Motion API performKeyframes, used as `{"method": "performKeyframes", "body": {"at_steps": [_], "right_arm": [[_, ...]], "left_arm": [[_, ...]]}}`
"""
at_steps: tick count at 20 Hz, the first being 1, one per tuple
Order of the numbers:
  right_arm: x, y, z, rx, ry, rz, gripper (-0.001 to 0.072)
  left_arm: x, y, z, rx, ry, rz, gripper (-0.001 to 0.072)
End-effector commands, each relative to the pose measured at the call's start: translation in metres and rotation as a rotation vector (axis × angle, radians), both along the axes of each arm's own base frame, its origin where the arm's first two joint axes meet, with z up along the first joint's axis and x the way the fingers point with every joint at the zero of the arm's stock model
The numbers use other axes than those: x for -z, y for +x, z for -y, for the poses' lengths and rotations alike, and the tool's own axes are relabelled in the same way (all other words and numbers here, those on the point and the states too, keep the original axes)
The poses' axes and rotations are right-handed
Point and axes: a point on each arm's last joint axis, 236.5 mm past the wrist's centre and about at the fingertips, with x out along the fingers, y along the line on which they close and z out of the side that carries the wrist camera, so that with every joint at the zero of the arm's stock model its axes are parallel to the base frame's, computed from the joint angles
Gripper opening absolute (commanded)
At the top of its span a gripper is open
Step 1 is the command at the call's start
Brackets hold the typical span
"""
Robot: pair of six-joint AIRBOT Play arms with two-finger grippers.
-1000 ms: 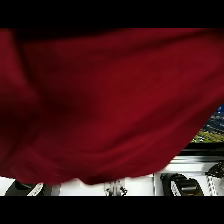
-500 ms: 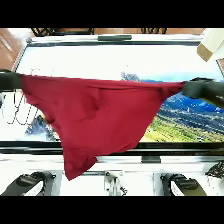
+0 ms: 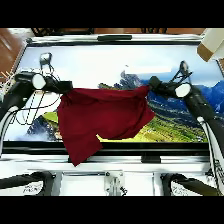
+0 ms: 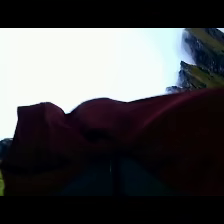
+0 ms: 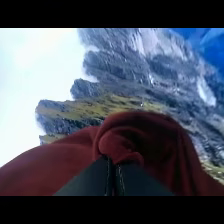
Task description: Fold the shirts.
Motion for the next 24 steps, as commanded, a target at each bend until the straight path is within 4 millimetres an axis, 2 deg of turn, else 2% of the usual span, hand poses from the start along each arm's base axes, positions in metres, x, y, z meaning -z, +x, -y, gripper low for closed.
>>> {"method": "performKeyframes", "body": {"at_steps": [1, 2, 3, 4, 6, 7, 8, 9, 11, 12, 13, 15, 16, 17, 20, 23, 24], "right_arm": [[0.022, 0.012, -0.014, 0.056, 0.098, -0.032, 0.0342], [0.009, 0.015, -0.007, 0.061, 0.091, 0.001, 0.0464], [-0.013, 0.017, 0.001, 0.045, 0.065, 0.051, 0.0464], [-0.036, 0.017, 0.011, 0.022, 0.035, 0.101, 0.0464], [-0.077, 0.003, 0.036, -0.033, -0.036, 0.161, 0.0464], [-0.085, -0.013, 0.052, -0.056, -0.081, 0.139, 0.0464], [-0.081, -0.034, 0.068, -0.082, -0.136, 0.075, 0.0464], [-0.066, -0.063, 0.085, -0.126, -0.213, -0.035, 0.0464], [-0.026, -0.126, 0.115, -0.235, -0.351, -0.304, 0.0463], [-0.008, -0.152, 0.116, -0.3, -0.365, -0.403, 0.0463], [0.009, -0.173, 0.11, -0.36, -0.341, -0.471, 0.0463], [0.033, -0.198, 0.072, -0.445, -0.18, -0.515, 0.0472], [0.041, -0.203, 0.052, -0.451, -0.084, -0.512, 0.064], [0.048, -0.207, 0.033, -0.456, 0.0, -0.502, 0.0662], [0.07, -0.222, 0.008, -0.49, 0.022, -0.521, 0.0661], [0.086, -0.219, -0.014, -0.485, -0.018, -0.502, 0.0661], [0.09, -0.216, -0.022, -0.484, -0.024, -0.499, 0.0661]], "left_arm": [[0.044, -0.005, 0.017, -0.027, -0.087, -0.135, 0.0093], [0.035, -0.009, 0.009, -0.037, -0.084, -0.162, 0.0289], [0.02, -0.009, -0.003, -0.043, -0.078, -0.172, 0.0555], [-0.002, -0.009, -0.018, -0.02, -0.057, -0.171, 0.0682], [-0.041, -0.018, -0.059, 0.01, -0.012, -0.183, 0.0663], [-0.05, -0.03, -0.08, -0.009, -0.005, -0.219, 0.0662], [-0.05, -0.049, -0.102, -0.051, -0.01, -0.28, 0.066], [-0.043, -0.071, -0.118, -0.078, -0.016, -0.355, 0.0658], [-0.015, -0.117, -0.134, -0.097, -0.03, -0.49, 0.0658], [0.006, -0.143, -0.134, -0.111, -0.047, -0.551, 0.0658], [0.029, -0.163, -0.124, -0.117, -0.089, -0.587, 0.0658], [0.069, -0.194, -0.096, -0.102, -0.192, -0.616, 0.0659], [0.085, -0.202, -0.084, -0.096, -0.237, -0.616, 0.0659], [0.097, -0.209, -0.076, -0.095, -0.269, -0.615, 0.0659], [0.12, -0.212, -0.061, -0.106, -0.334, -0.589, 0.0659], [0.132, -0.201, -0.061, -0.127, -0.307, -0.525, 0.0654], [0.131, -0.197, -0.059, -0.133, -0.31, -0.506, 0.0587]]}}
